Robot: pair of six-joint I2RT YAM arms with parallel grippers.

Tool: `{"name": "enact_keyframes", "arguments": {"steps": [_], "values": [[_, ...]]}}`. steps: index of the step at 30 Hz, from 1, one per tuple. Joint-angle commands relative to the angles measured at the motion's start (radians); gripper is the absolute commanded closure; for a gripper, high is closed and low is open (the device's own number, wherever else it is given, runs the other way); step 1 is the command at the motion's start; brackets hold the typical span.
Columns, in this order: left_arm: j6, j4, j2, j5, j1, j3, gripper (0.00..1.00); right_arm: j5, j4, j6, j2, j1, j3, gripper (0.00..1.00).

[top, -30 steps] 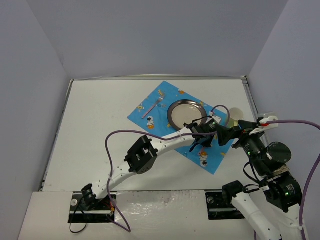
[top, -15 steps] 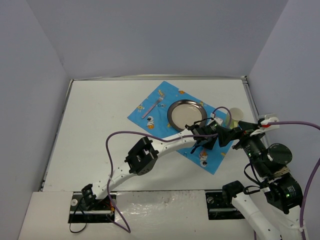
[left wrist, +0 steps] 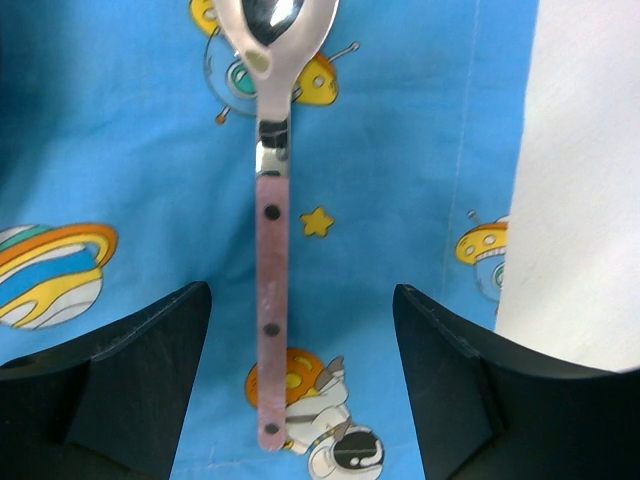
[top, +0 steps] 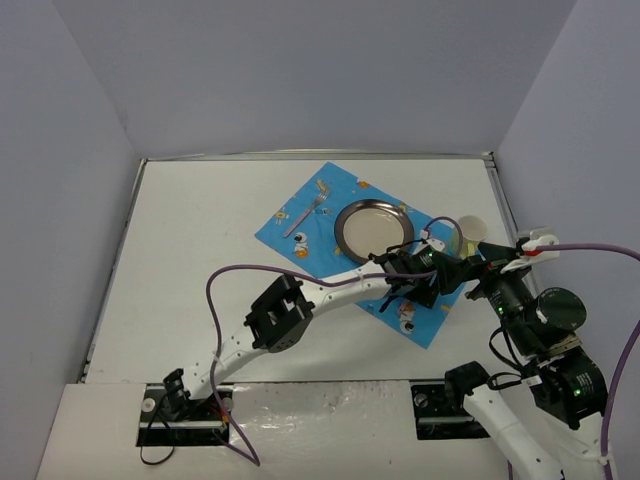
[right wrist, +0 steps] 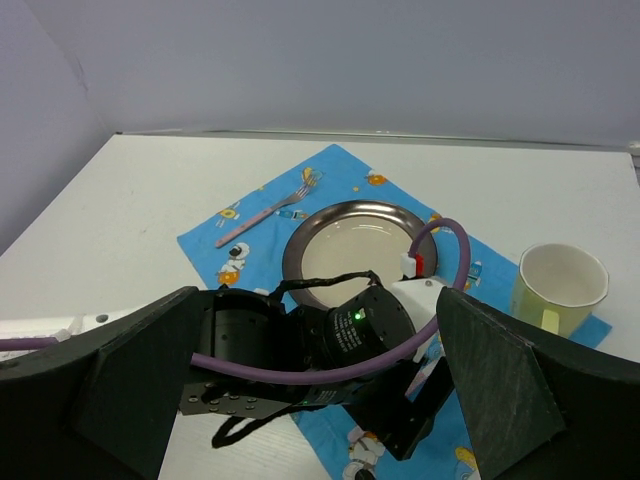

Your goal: Set the dinner table for one person

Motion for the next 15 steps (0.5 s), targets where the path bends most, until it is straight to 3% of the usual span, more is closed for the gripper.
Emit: {"name": "enact_keyframes", "arguments": {"steps": [1,7,15], "values": [[-0.009,0.048,-0.188,0.001,-0.016,-0.027,0.29,0.034,0.061,-0.050,0.012,0.007,0.094,0.00],[-0.003,0.110,-0.335,-0.016,-0.025,-0.159,0.29,0.103,0.026,-0.090,0.024,0.007,0.163,0.00],[0.056,0.127,-0.701,-0.193,0.017,-0.478,0.28,0.194,-0.007,-0.112,0.035,0.007,0.169,0.00]]}}
